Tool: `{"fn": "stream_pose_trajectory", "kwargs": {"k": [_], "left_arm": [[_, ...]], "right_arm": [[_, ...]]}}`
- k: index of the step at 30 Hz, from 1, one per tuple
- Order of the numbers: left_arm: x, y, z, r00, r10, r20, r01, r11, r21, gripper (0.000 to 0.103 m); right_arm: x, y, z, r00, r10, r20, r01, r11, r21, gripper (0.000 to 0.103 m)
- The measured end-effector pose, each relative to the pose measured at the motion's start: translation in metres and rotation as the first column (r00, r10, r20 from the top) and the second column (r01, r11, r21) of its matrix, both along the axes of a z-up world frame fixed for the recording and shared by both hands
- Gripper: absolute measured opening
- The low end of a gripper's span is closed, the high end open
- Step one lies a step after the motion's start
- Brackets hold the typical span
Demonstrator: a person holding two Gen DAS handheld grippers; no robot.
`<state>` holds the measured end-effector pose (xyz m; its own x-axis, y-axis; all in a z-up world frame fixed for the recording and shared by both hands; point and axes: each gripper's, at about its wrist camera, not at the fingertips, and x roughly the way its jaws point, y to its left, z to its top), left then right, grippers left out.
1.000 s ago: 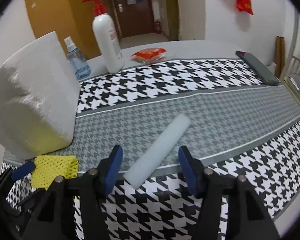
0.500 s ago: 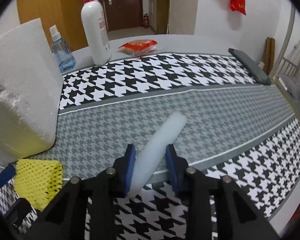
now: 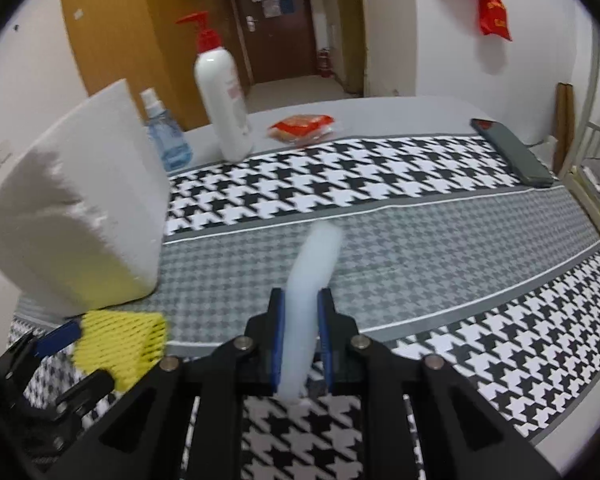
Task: Organize soft objects
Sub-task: 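Lift the white foam strip with the right gripper and the mesh with the left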
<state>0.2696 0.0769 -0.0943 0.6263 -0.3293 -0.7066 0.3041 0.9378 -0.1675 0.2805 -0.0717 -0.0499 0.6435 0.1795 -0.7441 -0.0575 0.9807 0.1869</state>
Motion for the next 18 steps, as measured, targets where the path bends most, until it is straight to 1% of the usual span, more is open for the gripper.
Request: {"fn": "stream_pose_trajectory", "kwargs": {"k": [4,7,12,14,16,17,18], "left_arm": [[0.004,-0.005,-0.003,0.999,0.042,-0.009,-0.041,0.999,0.031,0.086],[0.009,-0.010,-0.008,0.998,0.061,-0.030,-0.059,0.996,0.072,0.085],[0.014,-0.018,-0.011,0.997,0.072,-0.043,-0.065,0.989,0.133,0.083],[0.016,-0.020,-0.012,0.996,0.073,-0.047,-0.066,0.988,0.143,0.082],[0.019,-0.020,-0.013,0.996,0.076,-0.049,-0.068,0.987,0.147,0.080],[0.020,-0.022,-0.013,0.996,0.076,-0.047,-0.068,0.986,0.154,0.077],[0.019,-0.023,-0.013,0.997,0.070,-0.043,-0.063,0.985,0.159,0.071]], "right_arm": [[-0.006,0.000,0.004,0.999,0.036,0.019,-0.036,0.999,0.017,0.019],[-0.009,-0.002,0.007,0.998,0.050,0.031,-0.051,0.998,0.032,0.019],[-0.014,-0.007,0.009,0.997,0.069,0.045,-0.071,0.996,0.056,0.019],[-0.016,-0.009,0.010,0.996,0.078,0.053,-0.081,0.994,0.067,0.019],[-0.018,-0.010,0.011,0.995,0.083,0.058,-0.088,0.993,0.075,0.019],[-0.019,-0.012,0.011,0.995,0.084,0.062,-0.089,0.992,0.086,0.019],[-0.019,-0.013,0.011,0.994,0.085,0.065,-0.091,0.992,0.090,0.019]]}}
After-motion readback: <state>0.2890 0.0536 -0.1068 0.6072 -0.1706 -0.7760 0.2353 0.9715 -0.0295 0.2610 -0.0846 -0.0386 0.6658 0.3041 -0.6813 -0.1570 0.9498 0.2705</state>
